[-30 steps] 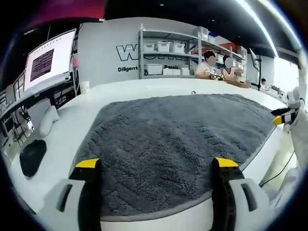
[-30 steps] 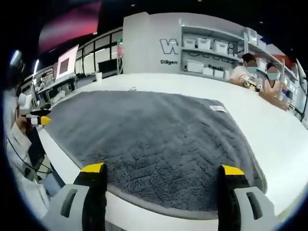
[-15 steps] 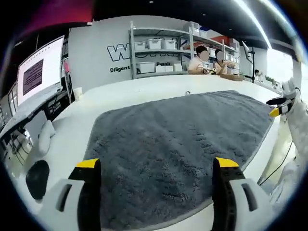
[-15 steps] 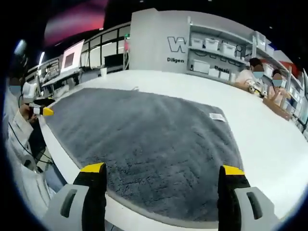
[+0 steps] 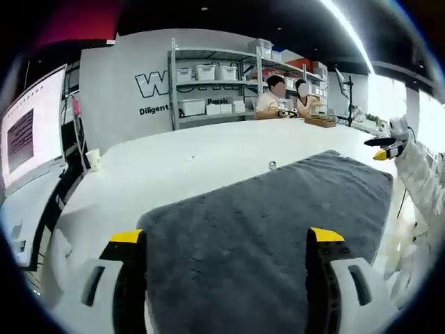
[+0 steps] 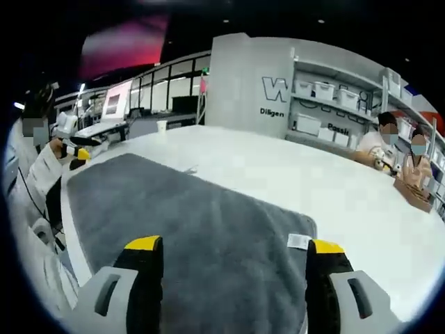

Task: Open the folded towel by lifting each exposed corner and separating the folded layers until the towel lies flat within the target outline without major curled edges

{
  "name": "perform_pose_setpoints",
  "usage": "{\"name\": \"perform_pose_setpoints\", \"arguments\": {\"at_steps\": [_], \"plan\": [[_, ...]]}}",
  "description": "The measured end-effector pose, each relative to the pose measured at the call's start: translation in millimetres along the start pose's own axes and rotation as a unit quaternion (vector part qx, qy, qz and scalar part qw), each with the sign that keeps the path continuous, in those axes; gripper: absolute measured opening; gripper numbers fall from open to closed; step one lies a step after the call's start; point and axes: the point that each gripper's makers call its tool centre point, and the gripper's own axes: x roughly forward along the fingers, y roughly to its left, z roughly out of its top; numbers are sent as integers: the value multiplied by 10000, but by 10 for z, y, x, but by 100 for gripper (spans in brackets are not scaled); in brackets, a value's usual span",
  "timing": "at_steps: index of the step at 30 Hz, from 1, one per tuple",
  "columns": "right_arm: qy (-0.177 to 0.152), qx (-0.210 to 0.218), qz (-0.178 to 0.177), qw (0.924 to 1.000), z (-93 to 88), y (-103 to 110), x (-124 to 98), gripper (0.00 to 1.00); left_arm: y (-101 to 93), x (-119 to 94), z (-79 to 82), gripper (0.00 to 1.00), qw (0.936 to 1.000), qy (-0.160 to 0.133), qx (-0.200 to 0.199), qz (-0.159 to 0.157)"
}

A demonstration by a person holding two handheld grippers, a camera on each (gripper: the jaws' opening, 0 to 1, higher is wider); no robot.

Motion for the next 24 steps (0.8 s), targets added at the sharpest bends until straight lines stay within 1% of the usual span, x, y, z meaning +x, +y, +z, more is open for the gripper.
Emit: {"name": "perform_pose_setpoints", "arguments": {"at_steps": [1,2,3,4,5,6,7,8,10,11,12,13,14,15,16,18,20,21,23,24], "plan": [[-5,16,-12,10000,11,-46,30,76,108,70,60,93,9998,-93,-172,103],[33,46,-35,10000,8,-94,60,71,143,102,88,92,9994,-149,-295,115],[179,123,-76,9997,-32,-165,89,68,202,143,99,90,9992,-121,-356,113],[171,172,-88,9997,-29,-210,115,66,248,169,100,89,9992,-97,-354,148],[147,300,-99,9994,-27,-271,150,63,322,197,92,86,9990,-43,-354,262],[121,395,-107,9991,-20,-312,173,61,459,219,81,83,9982,21,-287,531],[108,456,-122,9988,-18,-355,191,59,533,239,94,81,9977,9,-208,648],[99,484,-152,9987,-13,-421,221,55,616,267,122,75,9969,-66,-121,777],[107,552,-301,9980,-3,-554,259,52,738,310,134,64,9956,-97,-76,927],[97,550,-374,9977,7,-605,274,50,802,329,135,58,9946,-102,-123,1024],[92,570,-510,9970,20,-697,294,49,888,354,123,54,9931,-90,-220,1146],[87,583,-626,9963,30,-784,317,48,932,373,119,52,9925,-91,-257,1194],[67,619,-707,9956,39,-843,335,45,1004,403,120,51,9912,-136,-292,1287],[46,637,-739,9952,47,-871,345,43,1026,412,116,50,9907,-139,-319,1317],[-5,675,-811,9944,62,-946,375,40,1085,440,95,48,9897,-126,-370,1380],[-38,749,-953,9926,61,-1064,423,35,1158,489,65,42,9886,-95,-406,1448],[-21,794,-1112,9906,39,-1183,470,32,1230,532,43,37,9873,-82,-463,1515],[15,822,-1123,9903,28,-1225,510,32,1241,540,41,37,9872,-84,-468,1520],[41,898,-1116,9897,12,-1276,562,32,1306,603,13,39,9871,-60,-551,1505],[61,919,-1116,9895,2,-1316,611,31,1346,640,12,40,9867,-115,-614,1503]]}}
